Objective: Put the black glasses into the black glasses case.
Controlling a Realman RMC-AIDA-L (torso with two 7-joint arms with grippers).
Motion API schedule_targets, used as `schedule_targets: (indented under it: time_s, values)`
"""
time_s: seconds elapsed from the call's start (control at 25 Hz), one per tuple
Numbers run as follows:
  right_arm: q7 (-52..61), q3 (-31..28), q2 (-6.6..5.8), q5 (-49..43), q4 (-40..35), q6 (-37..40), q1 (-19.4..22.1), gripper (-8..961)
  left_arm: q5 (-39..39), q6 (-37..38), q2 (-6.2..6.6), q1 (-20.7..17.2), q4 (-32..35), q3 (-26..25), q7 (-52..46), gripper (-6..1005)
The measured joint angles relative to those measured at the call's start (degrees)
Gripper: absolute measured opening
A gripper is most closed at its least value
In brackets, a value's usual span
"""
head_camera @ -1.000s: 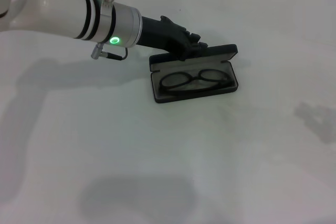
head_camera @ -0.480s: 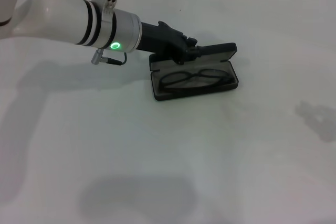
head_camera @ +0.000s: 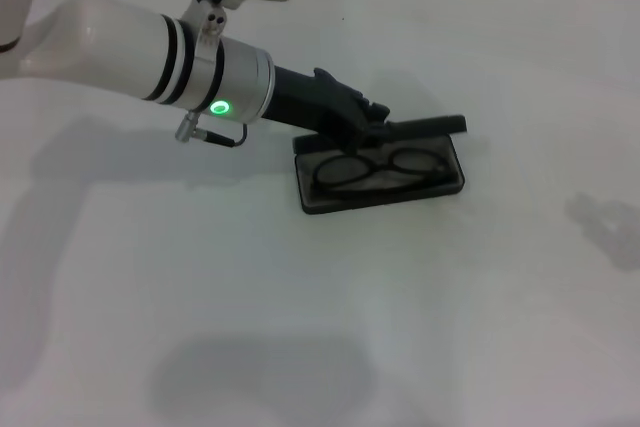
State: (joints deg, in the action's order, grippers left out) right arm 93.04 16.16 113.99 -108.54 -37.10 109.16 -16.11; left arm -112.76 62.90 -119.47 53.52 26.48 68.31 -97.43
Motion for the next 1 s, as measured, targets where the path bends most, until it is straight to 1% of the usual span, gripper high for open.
schedule_targets:
  time_s: [0.12, 0.16, 0.4, 0.52, 0.64, 0.72, 0.84, 0.92, 1.0]
  values:
    - [-0.01, 0.01, 0.00, 0.03, 0.08, -0.01, 0.02, 187, 0.03, 0.50, 0.00, -0.04, -0.03, 1.20, 0.00, 270]
    - [-0.01, 0.01, 0.00, 0.05, 0.12, -0.01, 0.02, 187, -0.05, 0.71, -0.05, -0.10, -0.07, 3.41, -0.23, 270]
    - [-0.24, 0.01, 0.11, 0.18, 0.66, 0.00, 0.03, 188, 0.38, 1.40, -0.26, -0.18, -0.11, 7.64, -0.30, 271]
    - [-0.59, 0.01, 0.10, 0.24, 1.25, 0.23, 0.21, 188, 1.46, 5.42, -0.38, -0.22, 1.83, 8.14, 0.01, 272]
    - [-1.27, -0.10, -0.03, 0.31, 1.28, 1.56, 0.90, 187, 4.50, 12.11, -0.32, -1.45, 7.26, 8.05, -0.07, 273]
    - [-2.71, -0.22, -0.06, 0.42, 1.24, 3.26, 0.94, 187, 8.49, 18.44, -0.20, -5.41, 14.96, 7.86, -0.53, 273]
    - [-7.42, 0.57, 0.51, 0.70, 1.07, 7.46, -0.19, 199, 14.64, 26.53, 0.29, -11.68, 23.96, 6.23, -1.16, 274]
    - [-10.08, 1.64, 0.82, 0.72, 0.91, 10.35, -0.99, 207, 16.96, 32.45, 0.82, -13.48, 26.20, 4.48, -0.80, 274]
    - [-13.07, 3.65, 1.28, 0.95, 0.70, 12.63, -2.16, 216, 18.16, 38.70, 1.49, -14.72, 26.34, 1.85, 0.19, 275]
